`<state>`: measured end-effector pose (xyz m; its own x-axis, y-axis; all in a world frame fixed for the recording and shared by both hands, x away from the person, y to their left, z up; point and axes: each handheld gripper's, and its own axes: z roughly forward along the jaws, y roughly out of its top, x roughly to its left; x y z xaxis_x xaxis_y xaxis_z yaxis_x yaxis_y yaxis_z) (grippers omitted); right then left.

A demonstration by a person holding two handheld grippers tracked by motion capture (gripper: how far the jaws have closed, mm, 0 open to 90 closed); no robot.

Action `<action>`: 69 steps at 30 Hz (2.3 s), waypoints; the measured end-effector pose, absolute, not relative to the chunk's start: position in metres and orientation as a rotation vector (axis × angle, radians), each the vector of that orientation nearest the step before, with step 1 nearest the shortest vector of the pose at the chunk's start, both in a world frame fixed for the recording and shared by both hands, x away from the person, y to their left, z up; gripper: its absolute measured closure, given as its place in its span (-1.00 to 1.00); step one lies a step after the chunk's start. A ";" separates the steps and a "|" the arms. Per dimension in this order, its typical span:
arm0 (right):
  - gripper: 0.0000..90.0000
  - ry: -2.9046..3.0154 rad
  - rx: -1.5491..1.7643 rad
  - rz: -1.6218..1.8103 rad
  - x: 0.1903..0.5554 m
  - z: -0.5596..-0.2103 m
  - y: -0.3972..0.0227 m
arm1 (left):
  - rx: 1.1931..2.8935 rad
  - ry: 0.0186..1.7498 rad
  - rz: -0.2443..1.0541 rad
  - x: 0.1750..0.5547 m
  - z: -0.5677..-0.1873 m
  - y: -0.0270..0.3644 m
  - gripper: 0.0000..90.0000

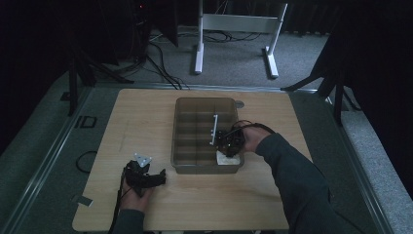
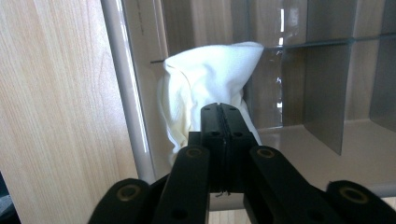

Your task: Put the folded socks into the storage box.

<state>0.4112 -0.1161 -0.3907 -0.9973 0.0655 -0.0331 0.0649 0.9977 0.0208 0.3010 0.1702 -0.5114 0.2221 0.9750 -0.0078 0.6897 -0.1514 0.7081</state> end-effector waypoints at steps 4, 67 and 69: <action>1.00 3.108 0.107 0.012 0.411 -0.393 -0.115 | 1.912 1.531 0.627 0.301 -0.511 0.170 -0.88; 1.00 3.104 0.122 -0.083 0.414 -0.421 -0.104 | 1.913 1.531 0.625 0.301 -0.511 0.170 -0.88; 1.00 3.104 0.122 -0.099 0.414 -0.425 -0.103 | 1.912 1.531 0.625 0.301 -0.511 0.170 -0.88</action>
<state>0.4138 -0.1032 -0.4245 -0.9964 0.0774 -0.0356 0.0796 0.9949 -0.0626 0.3009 0.1702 -0.5114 0.2225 0.9749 -0.0084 0.6900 -0.1514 0.7078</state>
